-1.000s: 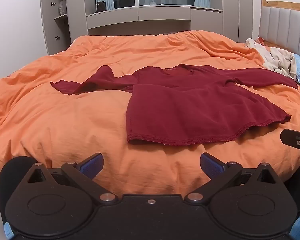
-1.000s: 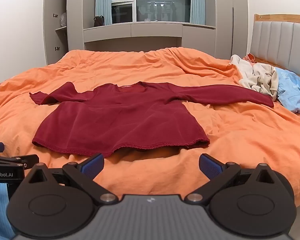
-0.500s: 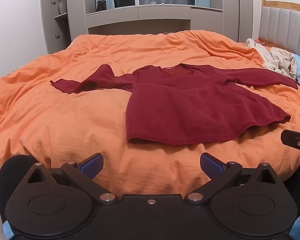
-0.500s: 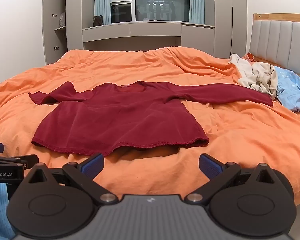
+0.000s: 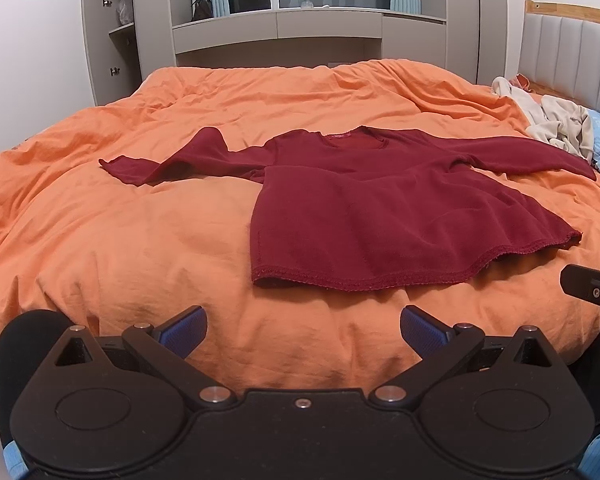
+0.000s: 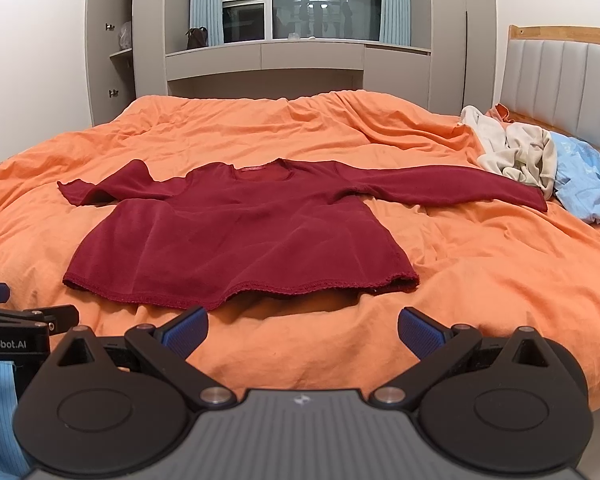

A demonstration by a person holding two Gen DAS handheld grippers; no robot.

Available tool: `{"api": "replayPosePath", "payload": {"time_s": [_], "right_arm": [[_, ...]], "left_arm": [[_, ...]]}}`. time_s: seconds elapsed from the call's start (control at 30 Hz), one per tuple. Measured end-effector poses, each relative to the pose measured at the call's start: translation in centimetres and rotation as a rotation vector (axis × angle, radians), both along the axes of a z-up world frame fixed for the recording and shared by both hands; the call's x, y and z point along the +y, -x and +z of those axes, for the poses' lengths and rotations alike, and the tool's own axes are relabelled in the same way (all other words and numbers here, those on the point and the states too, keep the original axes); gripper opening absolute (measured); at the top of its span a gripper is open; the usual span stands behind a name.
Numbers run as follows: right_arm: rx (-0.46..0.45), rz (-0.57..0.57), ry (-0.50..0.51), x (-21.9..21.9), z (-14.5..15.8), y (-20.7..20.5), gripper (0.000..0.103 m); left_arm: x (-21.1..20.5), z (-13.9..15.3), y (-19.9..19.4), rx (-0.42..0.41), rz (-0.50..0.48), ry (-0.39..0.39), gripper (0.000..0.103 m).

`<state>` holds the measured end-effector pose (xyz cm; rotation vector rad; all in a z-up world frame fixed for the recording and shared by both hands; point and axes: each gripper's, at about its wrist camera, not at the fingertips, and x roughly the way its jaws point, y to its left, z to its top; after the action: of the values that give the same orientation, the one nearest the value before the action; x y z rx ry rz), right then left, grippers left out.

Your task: Fold small clothes

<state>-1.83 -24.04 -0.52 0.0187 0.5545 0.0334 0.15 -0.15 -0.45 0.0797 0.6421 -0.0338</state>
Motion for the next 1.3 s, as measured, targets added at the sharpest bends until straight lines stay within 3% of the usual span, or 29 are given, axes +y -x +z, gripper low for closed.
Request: {"api": "replayPosePath", "payload": {"time_s": [1.3], "right_arm": [[0.02,-0.028,-0.028,0.08,0.27,-0.52,0.103]], "left_arm": [[0.24,-0.24,-0.69,0.023,0.031,0.011,0.103]]}}
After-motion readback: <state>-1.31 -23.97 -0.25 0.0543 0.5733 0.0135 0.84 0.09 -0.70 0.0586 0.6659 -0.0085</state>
